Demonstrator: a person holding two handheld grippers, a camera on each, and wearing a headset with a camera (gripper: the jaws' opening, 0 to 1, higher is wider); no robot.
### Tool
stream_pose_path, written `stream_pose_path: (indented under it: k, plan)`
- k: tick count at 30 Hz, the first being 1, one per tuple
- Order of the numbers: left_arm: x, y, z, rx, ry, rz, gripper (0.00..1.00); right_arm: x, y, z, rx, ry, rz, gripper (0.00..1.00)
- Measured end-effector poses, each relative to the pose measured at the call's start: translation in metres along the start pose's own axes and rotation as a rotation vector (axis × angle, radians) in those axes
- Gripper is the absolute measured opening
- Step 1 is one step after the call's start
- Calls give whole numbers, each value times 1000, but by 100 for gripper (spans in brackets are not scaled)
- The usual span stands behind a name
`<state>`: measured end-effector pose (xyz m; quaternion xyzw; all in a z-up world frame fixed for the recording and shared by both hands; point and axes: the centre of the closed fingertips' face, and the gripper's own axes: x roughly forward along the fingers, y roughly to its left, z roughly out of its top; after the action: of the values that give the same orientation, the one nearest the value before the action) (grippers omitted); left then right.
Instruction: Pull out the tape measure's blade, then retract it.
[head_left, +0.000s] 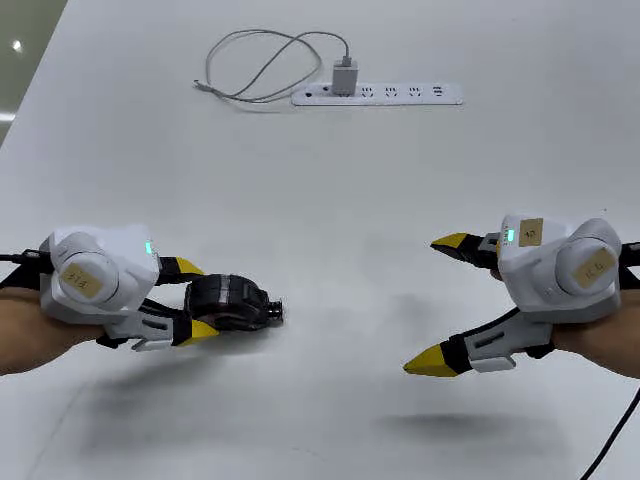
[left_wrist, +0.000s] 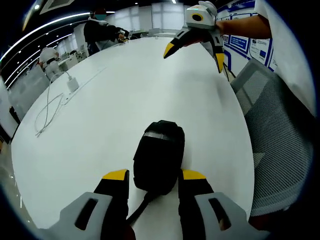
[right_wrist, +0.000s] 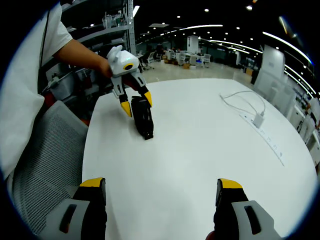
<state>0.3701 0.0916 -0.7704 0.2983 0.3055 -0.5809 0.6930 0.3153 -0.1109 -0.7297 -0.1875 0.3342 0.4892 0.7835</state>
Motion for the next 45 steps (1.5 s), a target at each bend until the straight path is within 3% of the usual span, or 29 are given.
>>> stream_pose_path:
  k: [2, 26, 34, 45]
  plan:
    - [1, -2, 0, 8, 2, -14, 29, 0, 0, 1, 2, -3, 1, 90]
    - [3, -2, -2, 37, 22, -22, 27, 10, 4, 0, 25, -31, 15, 84]
    - [4, -1, -1, 31, 28, -10, 27, 24, -2, 4, 15, -57, 1, 67]
    - [3, -1, -1, 7, 19, -7, 26, 45, 1, 9, -40, -49, 39, 52]
